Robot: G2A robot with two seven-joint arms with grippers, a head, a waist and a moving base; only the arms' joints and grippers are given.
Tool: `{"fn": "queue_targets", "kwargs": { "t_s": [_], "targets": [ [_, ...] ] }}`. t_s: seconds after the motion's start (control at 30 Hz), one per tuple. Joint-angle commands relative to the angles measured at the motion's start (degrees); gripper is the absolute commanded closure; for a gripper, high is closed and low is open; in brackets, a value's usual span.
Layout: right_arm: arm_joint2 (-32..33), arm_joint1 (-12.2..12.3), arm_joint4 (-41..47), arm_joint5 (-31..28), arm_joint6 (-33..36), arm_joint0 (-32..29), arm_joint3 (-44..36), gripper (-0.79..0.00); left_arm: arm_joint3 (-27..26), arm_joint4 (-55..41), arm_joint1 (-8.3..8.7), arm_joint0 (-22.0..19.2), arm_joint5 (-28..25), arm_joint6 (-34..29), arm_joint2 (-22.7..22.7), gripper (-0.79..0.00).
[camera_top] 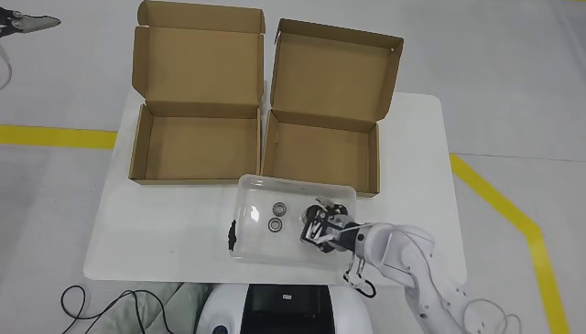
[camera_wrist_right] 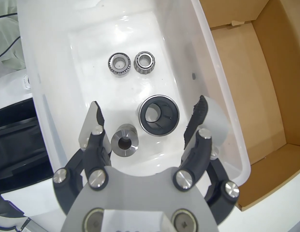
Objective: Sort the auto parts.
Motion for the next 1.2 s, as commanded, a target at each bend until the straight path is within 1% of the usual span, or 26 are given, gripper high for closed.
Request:
{"fn": "queue_targets", "kwargs": {
  "t_s": [0.0, 0.2, 0.4, 0.5, 0.53, 0.6, 0.63, 0.67, 0.8, 0.87, 0.9, 1.03, 1.17],
  "targets": [
    [0.03, 0.06, 0.54, 0.24, -0.06, 0.25, 0.44, -0.686, 0.00, 0.00, 0.00, 0.00, 0.00, 0.00, 0.00, -0.785],
    [-0.41, 0.03, 3.48, 0.57, -0.22, 2.64, 4.49, -0.665, 0.00, 0.00, 0.00, 0.00, 0.00, 0.00, 0.00, -0.785],
    [-1.82, -0.11, 5.69, 0.48, 1.09, 5.46, 7.87, -0.683, 0.00, 0.00, 0.00, 0.00, 0.00, 0.00, 0.00, -0.785],
    [-2.46, -0.13, 6.32, 0.76, 2.23, 6.34, 8.52, -0.671, 0.00, 0.00, 0.00, 0.00, 0.00, 0.00, 0.00, -0.785],
    [-2.64, -0.12, 6.67, 0.67, 2.34, 6.53, 8.69, -0.656, 0.00, 0.00, 0.00, 0.00, 0.00, 0.00, 0.00, -0.785],
    [-2.99, -0.09, 7.08, 0.51, 2.78, 6.85, 9.05, -0.560, 0.00, 0.00, 0.00, 0.00, 0.00, 0.00, 0.00, -0.785],
    [-3.13, -0.07, 7.37, 0.48, 2.93, 6.97, 9.22, -0.440, 0.00, 0.00, 0.00, 0.00, 0.00, 0.00, 0.00, -0.785],
    [-3.24, -0.05, 7.56, 0.49, 3.16, 7.10, 9.32, -0.369, 0.00, 0.00, 0.00, 0.00, 0.00, 0.00, 0.00, -0.785],
    [-3.52, 0.10, 8.37, 0.41, 3.84, 7.42, 9.47, -0.157, 0.00, 0.00, 0.00, 0.00, 0.00, 0.00, 0.00, -0.785],
    [-3.63, 0.18, 8.75, 0.28, 4.36, 7.60, 9.61, -0.071, 0.00, 0.00, 0.00, 0.00, 0.00, 0.00, 0.00, -0.785],
    [-3.67, 0.22, 9.06, 0.32, 4.66, 7.70, 9.74, 0.000, 0.00, 0.00, 0.00, 0.00, 0.00, 0.00, 0.00, -0.785],
    [-3.71, 0.36, 10.04, 0.30, 4.63, 8.17, 9.65, 0.000, 0.00, 0.00, 0.00, 0.00, 0.00, 0.00, 0.00, -0.785],
    [-2.75, 0.71, 10.10, 0.49, 0.79, 7.49, 8.37, 0.000, 0.00, 0.00, 0.00, 0.00, 0.00, 0.00, 0.00, -0.785]
  ]
}}
